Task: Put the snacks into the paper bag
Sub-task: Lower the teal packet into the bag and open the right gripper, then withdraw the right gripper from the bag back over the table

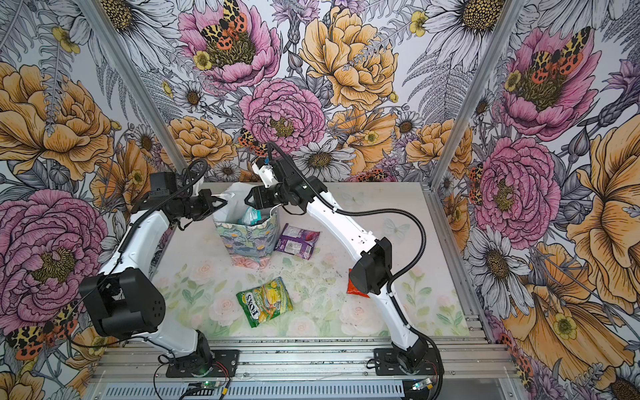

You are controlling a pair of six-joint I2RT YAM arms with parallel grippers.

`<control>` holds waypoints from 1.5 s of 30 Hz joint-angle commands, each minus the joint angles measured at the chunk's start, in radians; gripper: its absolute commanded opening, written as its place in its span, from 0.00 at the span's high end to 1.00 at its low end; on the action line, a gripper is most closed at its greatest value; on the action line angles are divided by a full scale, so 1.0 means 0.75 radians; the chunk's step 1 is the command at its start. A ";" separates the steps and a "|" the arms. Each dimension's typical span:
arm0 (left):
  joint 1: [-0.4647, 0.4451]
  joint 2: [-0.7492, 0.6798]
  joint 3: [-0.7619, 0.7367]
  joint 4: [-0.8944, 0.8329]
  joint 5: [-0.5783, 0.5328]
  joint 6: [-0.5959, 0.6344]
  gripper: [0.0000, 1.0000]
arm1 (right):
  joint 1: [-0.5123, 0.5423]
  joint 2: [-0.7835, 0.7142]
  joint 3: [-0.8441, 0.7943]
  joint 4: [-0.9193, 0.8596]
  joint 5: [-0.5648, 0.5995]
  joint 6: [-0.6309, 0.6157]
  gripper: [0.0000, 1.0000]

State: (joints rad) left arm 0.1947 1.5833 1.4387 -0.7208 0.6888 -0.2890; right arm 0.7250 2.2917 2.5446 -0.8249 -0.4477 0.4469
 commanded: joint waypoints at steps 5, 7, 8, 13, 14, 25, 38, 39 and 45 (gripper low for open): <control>0.006 -0.055 -0.016 -0.007 -0.005 0.012 1.00 | -0.021 -0.154 0.081 0.036 0.191 -0.072 0.21; 0.008 -0.056 -0.016 -0.006 -0.005 0.011 1.00 | -0.023 -0.191 0.074 0.036 0.229 -0.086 0.19; 0.006 -0.056 -0.016 -0.007 -0.005 0.011 1.00 | -0.026 -0.206 0.064 0.036 0.242 -0.090 0.18; 0.009 -0.058 -0.016 -0.008 -0.004 0.013 1.00 | -0.036 -0.322 -0.053 0.037 0.346 -0.132 0.16; 0.009 -0.058 -0.016 -0.008 -0.003 0.012 1.00 | -0.039 -0.345 -0.079 0.039 0.364 -0.137 0.16; 0.012 -0.059 -0.016 -0.007 -0.003 0.011 1.00 | -0.074 -0.693 -0.613 0.204 0.476 -0.143 0.10; 0.010 -0.056 -0.016 -0.006 -0.006 0.010 1.00 | -0.161 -1.161 -1.481 0.467 0.461 0.011 0.01; 0.011 -0.056 -0.016 -0.008 -0.006 0.011 1.00 | -0.161 -1.189 -1.534 0.472 0.444 0.018 0.00; 0.011 -0.058 -0.016 -0.008 -0.013 0.011 1.00 | -0.161 -1.309 -1.855 0.553 0.343 0.148 0.01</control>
State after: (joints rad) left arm 0.1947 1.5784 1.4376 -0.7273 0.6888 -0.2890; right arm 0.6029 1.3491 1.2339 -0.4755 -0.1345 0.4885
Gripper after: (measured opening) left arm 0.043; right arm 0.992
